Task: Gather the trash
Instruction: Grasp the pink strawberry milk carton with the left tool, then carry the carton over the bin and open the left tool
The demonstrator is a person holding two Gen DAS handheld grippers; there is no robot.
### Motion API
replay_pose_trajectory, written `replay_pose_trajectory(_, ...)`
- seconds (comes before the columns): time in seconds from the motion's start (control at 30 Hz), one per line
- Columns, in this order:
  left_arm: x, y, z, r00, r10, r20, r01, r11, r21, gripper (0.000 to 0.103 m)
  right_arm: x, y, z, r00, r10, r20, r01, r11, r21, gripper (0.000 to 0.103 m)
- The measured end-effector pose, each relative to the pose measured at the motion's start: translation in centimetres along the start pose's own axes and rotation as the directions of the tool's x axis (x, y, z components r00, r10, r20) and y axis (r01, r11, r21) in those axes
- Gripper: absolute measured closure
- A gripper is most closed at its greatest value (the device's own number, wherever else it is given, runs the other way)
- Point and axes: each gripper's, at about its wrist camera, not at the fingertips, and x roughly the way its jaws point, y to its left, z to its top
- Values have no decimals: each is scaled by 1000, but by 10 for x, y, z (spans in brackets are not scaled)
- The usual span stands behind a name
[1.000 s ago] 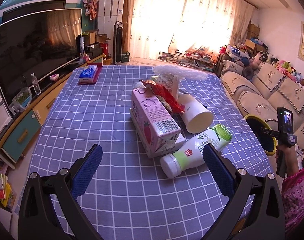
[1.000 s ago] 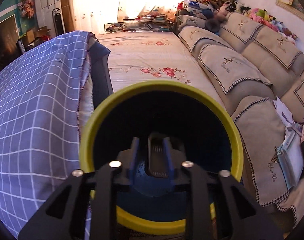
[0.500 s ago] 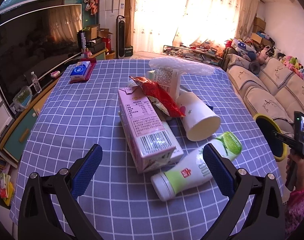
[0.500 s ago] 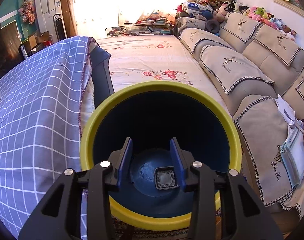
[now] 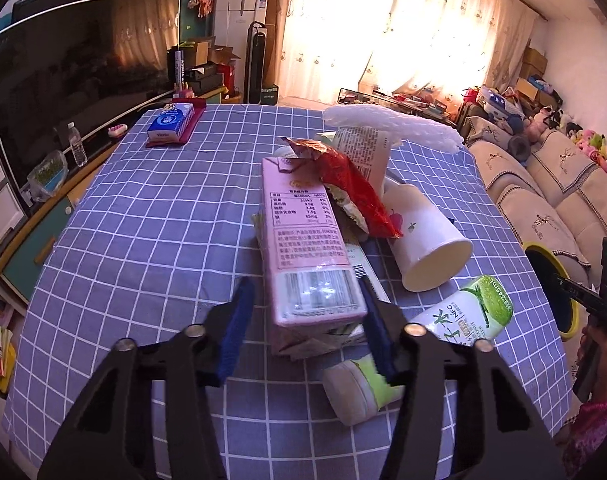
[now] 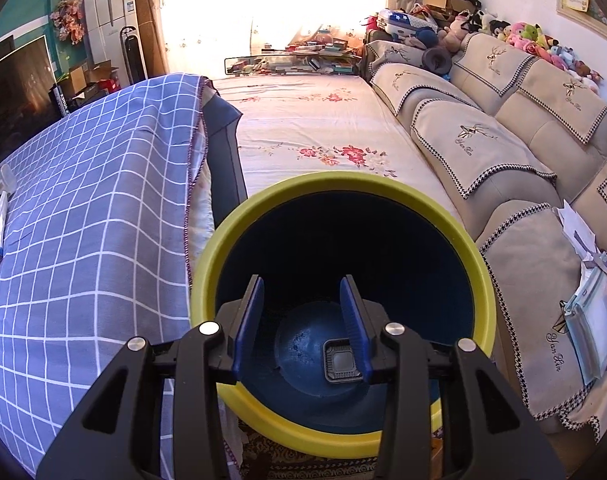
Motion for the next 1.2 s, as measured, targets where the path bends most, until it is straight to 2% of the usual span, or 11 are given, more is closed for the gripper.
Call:
replay_pose_trajectory(0.13,-4,12,-1,1000,-5,25,5,1000,-12,62,-1,4,0,1000,1,4,-1,1000,-7,65)
replay_pose_trajectory(0.3,-32,28,1,995,34,93,-37,999,25,63,-7,4,2,1000,3,17,-3,1000,-8,65)
replay_pose_trajectory(0.5,-74,36,8,990,24,137,-34,997,72,63,-16,3,3,999,12,32,-12,1000,-10,65)
replay_pose_trajectory(0.63,-107,22,10,987,-40,157,19,991,129,63,-26,0,1,999,14,48,-14,1000,-7,65)
replay_pose_trajectory(0.73,-119,-3,14,981,-117,155,87,978,188,63,-37,-8,-2,998,7,64,-7,1000,7,65)
replay_pose_trajectory(0.87,-112,-51,19,964,-244,103,208,938,277,63,-56,-24,-8,996,-3,90,0,1000,31,65)
replay_pose_trajectory(0.97,-98,-97,21,944,-327,41,294,892,344,63,-71,-38,-14,993,-20,115,14,999,51,65)
replay_pose_trajectory(1.13,-59,-183,25,892,-441,-96,440,800,407,63,-90,-70,-25,989,-38,143,24,994,103,65)
replay_pose_trajectory(1.2,-44,-219,24,876,-462,-139,474,770,427,63,-94,-82,-29,988,-44,146,26,992,124,65)
